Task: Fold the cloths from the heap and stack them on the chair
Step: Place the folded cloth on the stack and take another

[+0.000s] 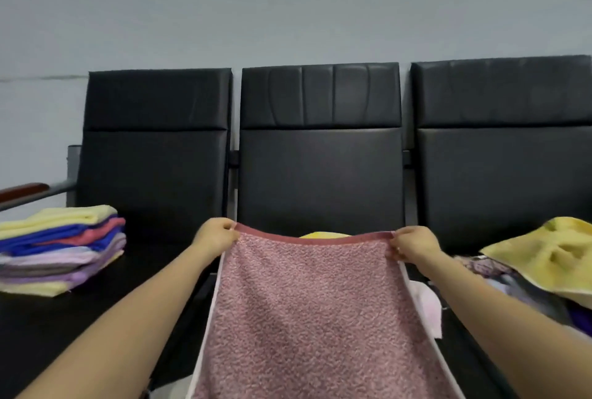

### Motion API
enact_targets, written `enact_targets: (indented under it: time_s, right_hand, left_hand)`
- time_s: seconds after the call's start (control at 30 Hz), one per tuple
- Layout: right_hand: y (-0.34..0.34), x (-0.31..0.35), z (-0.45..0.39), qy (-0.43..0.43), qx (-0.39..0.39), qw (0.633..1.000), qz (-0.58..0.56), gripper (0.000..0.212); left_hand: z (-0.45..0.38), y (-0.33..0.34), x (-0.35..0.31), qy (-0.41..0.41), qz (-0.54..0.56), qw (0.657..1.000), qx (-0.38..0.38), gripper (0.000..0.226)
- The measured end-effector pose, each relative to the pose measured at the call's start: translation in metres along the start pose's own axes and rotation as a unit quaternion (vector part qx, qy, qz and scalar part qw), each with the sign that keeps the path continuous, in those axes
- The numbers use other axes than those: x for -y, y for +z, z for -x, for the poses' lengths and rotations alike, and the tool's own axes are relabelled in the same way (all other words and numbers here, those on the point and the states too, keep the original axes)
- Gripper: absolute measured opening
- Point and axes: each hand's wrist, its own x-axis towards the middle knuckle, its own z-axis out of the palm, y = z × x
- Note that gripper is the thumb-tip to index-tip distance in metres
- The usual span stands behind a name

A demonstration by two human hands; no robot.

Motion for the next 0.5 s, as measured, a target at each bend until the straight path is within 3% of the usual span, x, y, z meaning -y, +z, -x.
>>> enact_targets:
  time_s: [0.07,0.2,0.27,0.37,0.5]
  right_hand:
    - [0.015,-0.015,-0.005,0.0,-0.012,1.0,-0.01,0.014]
    - [0.034,-0.038,0.021,-0.045,-0.025,0.996,0.066,0.037]
    - [0.034,-0.039,0.042,-0.091,-0.045,0.991,0.088,0.035]
    - [0.028,-0.033,0.071,-0.132,-0.069,0.986,0.073,0.032]
    - [0.021,-0.024,0.121,-0.181,-0.021,0.981,0.061,0.012]
  left_hand:
    - [-0.009,0.014,0.012,-0.001,-0.034,0.999,-0.029,0.011]
    - [-0.002,0.041,0.031,-0.025,-0.101,0.995,-0.002,0.039]
    - [0.015,0.046,0.035,-0.036,-0.129,0.991,-0.007,0.048]
    - [0.055,0.043,0.027,-0.005,-0.108,0.993,-0.04,0.039]
    - [0.136,0.036,0.006,0.119,-0.061,0.991,0.017,0.018]
